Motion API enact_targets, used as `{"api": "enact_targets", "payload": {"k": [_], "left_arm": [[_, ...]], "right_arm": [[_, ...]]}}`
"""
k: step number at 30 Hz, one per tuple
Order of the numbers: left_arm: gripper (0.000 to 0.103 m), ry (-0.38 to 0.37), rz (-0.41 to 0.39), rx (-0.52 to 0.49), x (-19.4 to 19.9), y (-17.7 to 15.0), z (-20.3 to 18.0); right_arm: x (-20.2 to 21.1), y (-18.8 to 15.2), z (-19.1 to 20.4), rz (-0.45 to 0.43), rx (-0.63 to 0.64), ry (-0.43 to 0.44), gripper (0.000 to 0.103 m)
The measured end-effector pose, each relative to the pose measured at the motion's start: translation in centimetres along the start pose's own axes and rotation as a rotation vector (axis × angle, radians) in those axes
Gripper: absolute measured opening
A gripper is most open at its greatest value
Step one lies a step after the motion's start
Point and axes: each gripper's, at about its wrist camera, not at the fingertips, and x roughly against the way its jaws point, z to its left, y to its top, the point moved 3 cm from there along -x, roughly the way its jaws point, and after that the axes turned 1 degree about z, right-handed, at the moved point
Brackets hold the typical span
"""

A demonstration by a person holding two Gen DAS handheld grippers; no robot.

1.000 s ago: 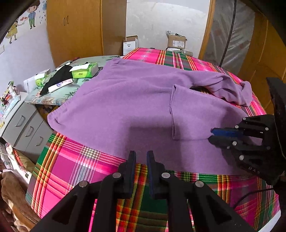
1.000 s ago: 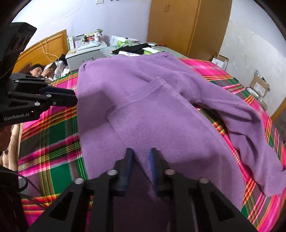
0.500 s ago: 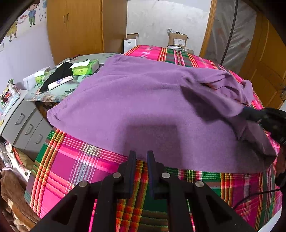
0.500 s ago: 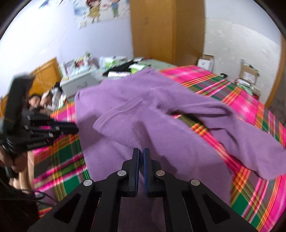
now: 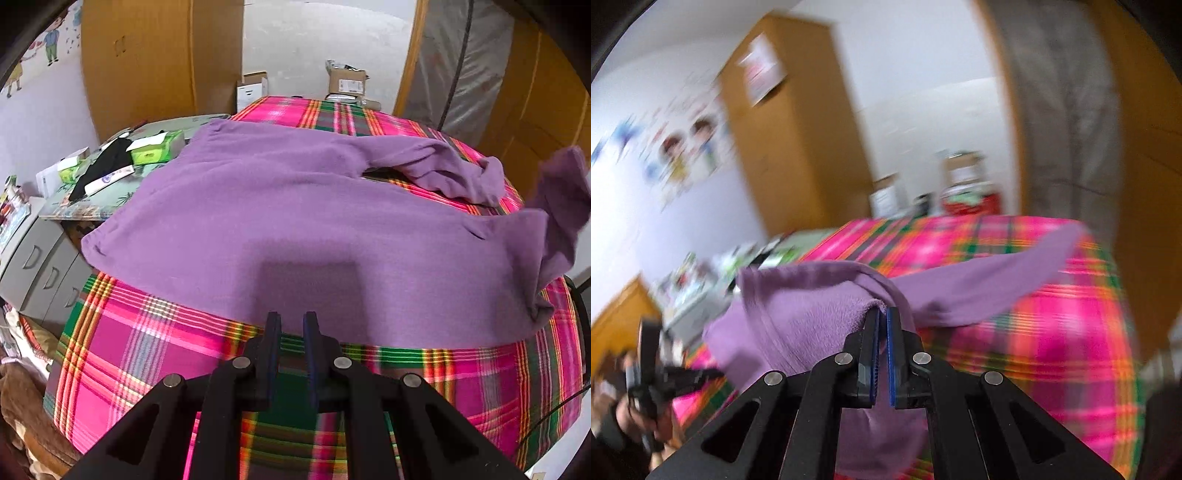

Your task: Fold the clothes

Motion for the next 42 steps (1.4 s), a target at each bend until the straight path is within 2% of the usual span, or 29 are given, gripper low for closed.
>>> {"api": "enact_targets", "payload": {"k": [4, 9, 13, 17, 19, 22, 24, 26, 29, 32, 34, 42], "left_arm": [[0.012, -0.015, 0.005, -0.020, -0.1, -0.3, -1.2], [0.012, -0.029, 0.024, -0.049, -0.7, -0.4, -2.6], [0.012, -0.049, 0.028, -0.075, -0.9, -0.2, -4.1], [0.012, -0.090, 0.026, -0.107, -1.0, -0.3, -5.6], [0.012, -0.113, 0.022, -0.113, -0.8, -0.4, -6.0], [0.012, -0.136, 0.018, -0.118, -0.7, -0.5, -6.1], [0.012, -0.146, 0.017, -0.115, -0.6, -0.7, -5.9], [0.012, -0.156, 0.021, -0.090, -0.4, -1.0, -5.2], [0.012, -0.171, 0.021, -0.025, -0.1, -1.2, -3.2], [0.014, -0.180, 0.010, 0.081, 0.2, -1.4, 0.1], [0.017, -0.180, 0.007, 0.157, 0.3, -1.4, 2.4], [0.023, -0.118, -0.076, 0.337, 0.7, 0.4, 10.0]], "right_arm": [[4.2, -1.2, -6.8, -0.045, -0.173, -0.185, 0.004], [7.3, -6.5, -14.8, 0.015, -0.391, -0.386, 0.004], [8.8, -10.0, -18.2, 0.073, -0.489, -0.454, 0.009], [9.7, -11.7, -19.0, 0.092, -0.524, -0.472, 0.027], [10.2, -12.4, -19.2, 0.089, -0.547, -0.471, 0.029], [10.0, -12.4, -17.5, 0.083, -0.487, -0.403, 0.032], [8.8, -12.2, -14.7, 0.110, -0.388, -0.315, 0.033], [7.2, -12.5, -11.5, 0.167, -0.282, -0.223, 0.033], [4.8, -13.8, -7.5, 0.261, -0.208, -0.100, 0.033], [3.4, -15.3, -5.9, 0.321, -0.268, 0.006, 0.033], [2.8, -16.2, -5.5, 0.335, -0.316, 0.047, 0.033], [1.3, -15.2, -5.2, 0.298, -0.413, 0.085, 0.038]]}}
